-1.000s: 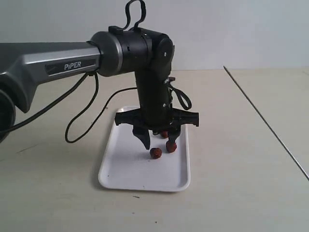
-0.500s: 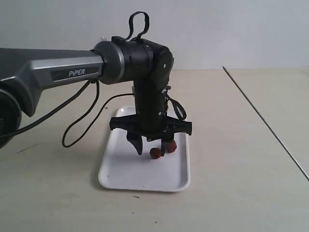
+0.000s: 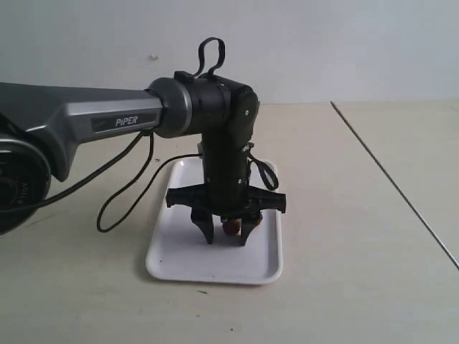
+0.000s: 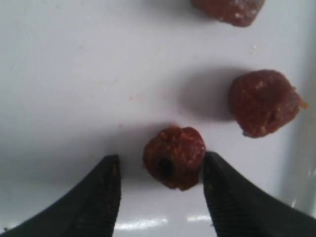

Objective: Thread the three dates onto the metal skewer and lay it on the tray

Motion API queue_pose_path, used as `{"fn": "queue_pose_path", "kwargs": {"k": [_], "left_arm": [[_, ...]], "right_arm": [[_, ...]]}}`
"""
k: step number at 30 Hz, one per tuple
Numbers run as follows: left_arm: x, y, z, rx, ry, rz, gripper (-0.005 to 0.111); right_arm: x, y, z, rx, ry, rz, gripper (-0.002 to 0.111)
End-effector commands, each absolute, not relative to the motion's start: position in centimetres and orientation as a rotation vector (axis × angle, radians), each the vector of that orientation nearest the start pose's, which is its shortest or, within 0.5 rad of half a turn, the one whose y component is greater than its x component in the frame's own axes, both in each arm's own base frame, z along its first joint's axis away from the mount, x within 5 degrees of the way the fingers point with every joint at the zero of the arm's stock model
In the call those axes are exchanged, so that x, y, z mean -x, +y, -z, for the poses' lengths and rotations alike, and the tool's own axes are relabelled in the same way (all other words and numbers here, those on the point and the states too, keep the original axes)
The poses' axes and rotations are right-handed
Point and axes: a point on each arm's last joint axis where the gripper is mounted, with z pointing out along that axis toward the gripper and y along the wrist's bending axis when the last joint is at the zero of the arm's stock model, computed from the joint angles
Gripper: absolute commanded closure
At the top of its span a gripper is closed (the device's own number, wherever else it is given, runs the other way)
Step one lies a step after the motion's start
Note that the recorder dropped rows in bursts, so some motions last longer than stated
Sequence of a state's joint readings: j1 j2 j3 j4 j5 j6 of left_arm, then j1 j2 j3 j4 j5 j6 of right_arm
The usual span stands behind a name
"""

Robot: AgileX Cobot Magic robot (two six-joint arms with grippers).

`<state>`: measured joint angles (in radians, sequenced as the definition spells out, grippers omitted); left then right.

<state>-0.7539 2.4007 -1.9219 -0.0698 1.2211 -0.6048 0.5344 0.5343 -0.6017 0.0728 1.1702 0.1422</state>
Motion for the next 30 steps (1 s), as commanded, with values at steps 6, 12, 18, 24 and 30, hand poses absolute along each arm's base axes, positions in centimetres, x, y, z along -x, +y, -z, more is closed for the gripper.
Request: {"fn": "queue_pose_path", "kwargs": {"k": [6, 12, 18, 24, 30], "left_arm": [[-34.2, -32.5, -12.0, -0.182, 3.194, 0.045, 0.055], [-34.5, -32.7, -12.0, -0.181, 3.163, 0.078, 0.055], [-34.7, -32.5, -12.0, -0.197, 3.144, 0.043, 0.055], [-35.1, -32.5, -12.0, -0.204, 3.107, 0.052, 0.055], [-35.2, -32.6, -12.0, -0.202, 3.088, 0.075, 0.056]], "right_arm": [[-5.5, 4.0, -28.1, 0.514, 2.579, -0.332, 0.108], [-5.5, 4.0, -28.1, 0.514, 2.579, -0.332, 0.108], [-5.5, 4.0, -28.1, 0.514, 2.579, -0.332, 0.108], [-5.5, 4.0, -28.1, 0.514, 2.579, -0.332, 0.108], [-5.5, 4.0, -28.1, 0.514, 2.579, -0.334, 0.108]]}}
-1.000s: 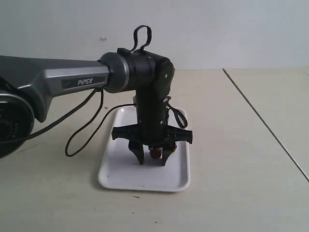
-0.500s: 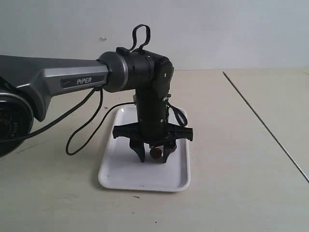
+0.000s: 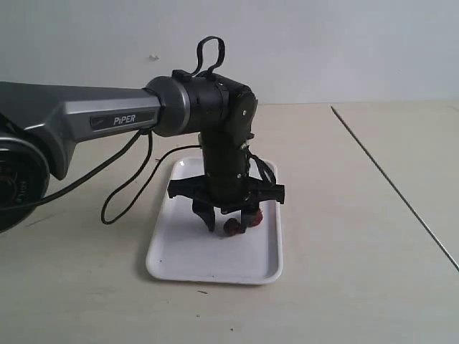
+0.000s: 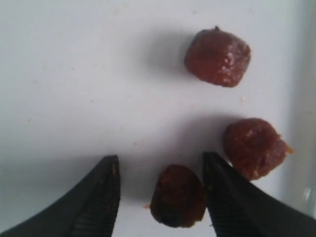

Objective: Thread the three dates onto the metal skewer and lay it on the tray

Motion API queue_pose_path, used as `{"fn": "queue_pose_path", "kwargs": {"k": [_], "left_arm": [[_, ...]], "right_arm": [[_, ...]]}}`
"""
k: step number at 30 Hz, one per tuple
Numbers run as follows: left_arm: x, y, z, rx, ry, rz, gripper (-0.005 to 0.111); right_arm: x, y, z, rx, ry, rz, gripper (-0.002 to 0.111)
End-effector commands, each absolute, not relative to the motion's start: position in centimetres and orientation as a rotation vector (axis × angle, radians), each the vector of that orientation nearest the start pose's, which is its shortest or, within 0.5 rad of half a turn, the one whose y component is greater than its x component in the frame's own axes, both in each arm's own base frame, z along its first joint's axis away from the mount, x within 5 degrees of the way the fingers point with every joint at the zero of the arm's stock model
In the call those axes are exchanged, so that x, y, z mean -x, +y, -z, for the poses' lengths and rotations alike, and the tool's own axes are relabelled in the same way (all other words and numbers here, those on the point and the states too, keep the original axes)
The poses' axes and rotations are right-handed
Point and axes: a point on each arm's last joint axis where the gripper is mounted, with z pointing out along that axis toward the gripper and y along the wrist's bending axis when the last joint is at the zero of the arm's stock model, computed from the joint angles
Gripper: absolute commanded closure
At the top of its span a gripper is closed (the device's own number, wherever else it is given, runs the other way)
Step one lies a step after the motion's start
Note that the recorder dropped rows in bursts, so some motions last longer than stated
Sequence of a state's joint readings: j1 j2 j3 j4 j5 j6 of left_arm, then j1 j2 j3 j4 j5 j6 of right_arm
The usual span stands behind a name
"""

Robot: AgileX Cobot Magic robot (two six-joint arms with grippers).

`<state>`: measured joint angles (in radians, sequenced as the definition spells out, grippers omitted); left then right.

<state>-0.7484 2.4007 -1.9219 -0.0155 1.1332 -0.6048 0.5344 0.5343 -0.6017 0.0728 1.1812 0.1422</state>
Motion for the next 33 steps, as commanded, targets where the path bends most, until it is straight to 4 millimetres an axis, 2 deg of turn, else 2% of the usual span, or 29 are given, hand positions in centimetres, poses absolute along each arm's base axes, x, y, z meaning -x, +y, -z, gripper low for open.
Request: {"fn": "queue_pose_path", "kwargs": {"k": [1, 5, 7, 12, 21, 23, 29, 31, 33], "left_arm": [[-35.2, -32.6, -12.0, -0.203, 3.095, 0.071, 0.056], [-35.1, -32.6, -12.3, -0.229, 3.098, 0.072, 0.056], [-35.5, -32.1, -13.2, -0.314, 3.064, 0.069, 0.056], [-36.6, -30.7, -15.2, -0.348, 3.024, 0.096, 0.056], [-36.5, -30.6, -15.4, -0.422, 3.026, 0.093, 0.056], [-36.4, -30.5, -15.7, -0.503, 3.018, 0.085, 0.056], [-36.5, -29.7, -18.3, -0.981, 2.823, -0.034, 0.056], [-36.5, -29.5, -19.5, -1.072, 2.758, -0.053, 0.056], [-36.5, -29.3, -20.6, -1.084, 2.721, -0.063, 0.056]], "right_arm": [[-5.5, 4.0, -28.1, 0.514, 2.579, -0.334, 0.108], [-5.5, 4.0, -28.1, 0.514, 2.579, -0.334, 0.108], [-5.5, 4.0, -28.1, 0.514, 2.579, -0.334, 0.108], [-5.5, 4.0, -28.1, 0.514, 2.579, -0.334, 0.108], [-5.5, 4.0, -28.1, 0.514, 2.579, -0.334, 0.108], [-5.5, 4.0, -28.1, 0.515, 2.581, -0.333, 0.108], [-5.3, 3.9, -28.0, 0.520, 2.601, -0.326, 0.108], [-5.3, 3.9, -28.0, 0.520, 2.601, -0.326, 0.108], [-5.3, 3.9, -28.0, 0.520, 2.601, -0.326, 0.108]]}}
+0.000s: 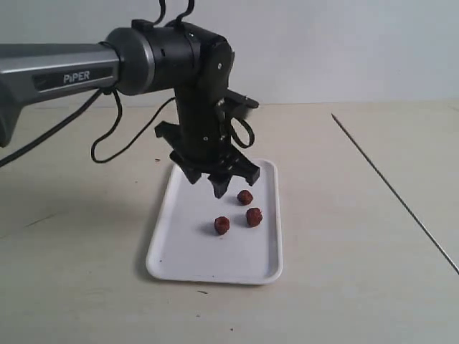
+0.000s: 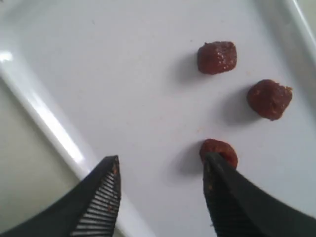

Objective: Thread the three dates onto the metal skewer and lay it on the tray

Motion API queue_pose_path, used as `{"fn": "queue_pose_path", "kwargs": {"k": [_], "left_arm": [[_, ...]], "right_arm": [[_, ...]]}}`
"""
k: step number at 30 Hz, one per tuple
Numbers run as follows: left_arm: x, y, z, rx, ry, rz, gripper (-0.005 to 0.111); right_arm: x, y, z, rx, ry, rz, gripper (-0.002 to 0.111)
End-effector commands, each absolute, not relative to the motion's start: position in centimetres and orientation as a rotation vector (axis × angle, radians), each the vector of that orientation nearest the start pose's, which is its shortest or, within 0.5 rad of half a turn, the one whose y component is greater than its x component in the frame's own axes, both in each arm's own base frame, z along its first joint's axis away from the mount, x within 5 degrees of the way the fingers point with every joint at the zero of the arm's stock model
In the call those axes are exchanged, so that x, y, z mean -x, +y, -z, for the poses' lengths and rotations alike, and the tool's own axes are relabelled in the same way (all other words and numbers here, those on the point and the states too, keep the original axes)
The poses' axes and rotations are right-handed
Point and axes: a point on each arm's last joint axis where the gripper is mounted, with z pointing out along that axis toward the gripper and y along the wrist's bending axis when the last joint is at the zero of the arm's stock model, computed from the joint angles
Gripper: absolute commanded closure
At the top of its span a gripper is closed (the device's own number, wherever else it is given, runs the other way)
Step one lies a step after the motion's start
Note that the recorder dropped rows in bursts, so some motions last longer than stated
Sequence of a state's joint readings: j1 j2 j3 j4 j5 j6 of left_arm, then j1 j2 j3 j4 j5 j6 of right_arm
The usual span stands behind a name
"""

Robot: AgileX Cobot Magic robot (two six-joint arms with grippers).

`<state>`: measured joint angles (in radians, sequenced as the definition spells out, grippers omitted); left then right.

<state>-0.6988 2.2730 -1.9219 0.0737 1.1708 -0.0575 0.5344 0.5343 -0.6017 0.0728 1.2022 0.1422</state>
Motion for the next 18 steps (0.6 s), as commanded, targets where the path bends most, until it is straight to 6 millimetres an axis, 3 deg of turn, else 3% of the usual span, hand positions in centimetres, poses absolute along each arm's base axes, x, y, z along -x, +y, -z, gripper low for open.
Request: {"fn": "queue_pose_path", "kwargs": {"k": [1, 6, 10, 18], "left_arm": [[-36.5, -29.2, -21.0, -1.082, 2.708, -0.071, 0.056], [-36.4, -28.5, -21.5, -1.113, 2.710, -0.169, 0.056], [-36.4, -28.5, -20.3, -1.154, 2.725, -0.187, 0.056], [-36.4, -29.0, -17.6, -1.022, 2.843, -0.150, 0.056]], "right_arm": [[-5.4, 3.9, -28.0, 0.519, 2.600, -0.327, 0.108], [-5.4, 3.9, -28.0, 0.519, 2.600, -0.327, 0.108], [-5.4, 3.9, -28.0, 0.519, 2.600, -0.327, 0.108], [-5.4, 3.9, -28.0, 0.519, 2.600, -0.327, 0.108]]}}
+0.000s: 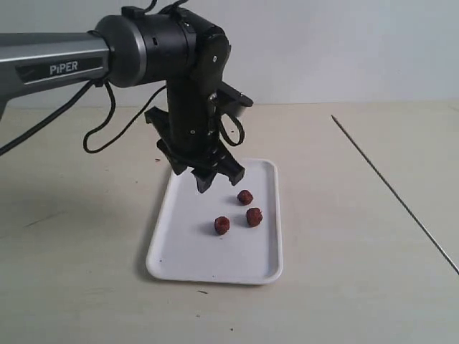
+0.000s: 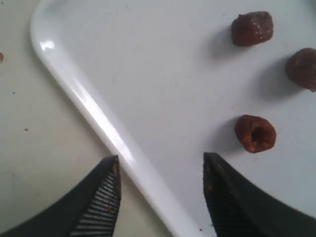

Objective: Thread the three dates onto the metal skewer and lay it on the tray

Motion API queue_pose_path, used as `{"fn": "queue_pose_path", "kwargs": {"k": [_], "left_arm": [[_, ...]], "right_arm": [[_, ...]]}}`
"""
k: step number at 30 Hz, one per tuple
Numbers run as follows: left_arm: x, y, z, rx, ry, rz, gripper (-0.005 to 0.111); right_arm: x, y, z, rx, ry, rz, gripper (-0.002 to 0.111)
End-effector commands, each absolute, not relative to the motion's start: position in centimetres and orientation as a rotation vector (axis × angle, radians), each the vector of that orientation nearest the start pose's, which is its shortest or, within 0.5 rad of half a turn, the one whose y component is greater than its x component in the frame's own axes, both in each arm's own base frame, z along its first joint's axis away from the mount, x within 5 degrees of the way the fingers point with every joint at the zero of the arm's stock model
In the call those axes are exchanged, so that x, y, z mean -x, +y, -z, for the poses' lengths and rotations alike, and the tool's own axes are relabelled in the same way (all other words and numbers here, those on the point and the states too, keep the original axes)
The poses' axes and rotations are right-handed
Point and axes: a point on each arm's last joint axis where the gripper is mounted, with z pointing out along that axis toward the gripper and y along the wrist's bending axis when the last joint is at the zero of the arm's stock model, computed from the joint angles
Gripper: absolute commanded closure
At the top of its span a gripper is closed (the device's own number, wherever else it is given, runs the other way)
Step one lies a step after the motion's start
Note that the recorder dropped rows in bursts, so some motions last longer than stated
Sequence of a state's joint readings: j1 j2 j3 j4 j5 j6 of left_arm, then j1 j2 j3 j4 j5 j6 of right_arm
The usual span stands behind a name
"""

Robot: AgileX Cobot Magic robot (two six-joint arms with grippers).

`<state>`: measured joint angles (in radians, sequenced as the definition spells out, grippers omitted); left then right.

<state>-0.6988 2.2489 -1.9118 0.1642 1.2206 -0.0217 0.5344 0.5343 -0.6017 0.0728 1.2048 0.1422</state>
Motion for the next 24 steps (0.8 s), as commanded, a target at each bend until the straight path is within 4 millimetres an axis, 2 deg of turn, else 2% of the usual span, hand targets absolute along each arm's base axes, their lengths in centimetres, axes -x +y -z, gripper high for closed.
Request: {"fn": "queue_pose_path", "kwargs": {"k": [1, 6, 9, 13, 18, 24], "left_arm": [[-36.4, -29.1, -17.4, -1.062, 2.835, -0.152, 0.056], [-36.4, -29.1, -17.0, -1.404, 2.707, -0.169, 0.056], [-36.4, -29.1, -17.6, -1.493, 2.649, -0.170, 0.056], [-36.4, -29.1, -17.5, -1.519, 2.635, -0.177, 0.056], [-36.5, -29.1, -16.4, -1.466, 2.688, -0.182, 0.056], [-36.2, -29.6, -15.6, -1.457, 2.729, -0.105, 0.056]], "right_arm": [[-5.4, 3.9, -28.0, 0.519, 2.600, -0.327, 0.108], [-5.3, 3.9, -28.0, 0.520, 2.604, -0.325, 0.108], [-5.3, 3.9, -28.0, 0.521, 2.606, -0.324, 0.108], [-5.3, 3.9, -28.0, 0.520, 2.603, -0.325, 0.108], [-5.4, 3.9, -28.0, 0.520, 2.598, -0.322, 0.108], [-5.4, 3.9, -28.0, 0.520, 2.598, -0.322, 0.108]]}}
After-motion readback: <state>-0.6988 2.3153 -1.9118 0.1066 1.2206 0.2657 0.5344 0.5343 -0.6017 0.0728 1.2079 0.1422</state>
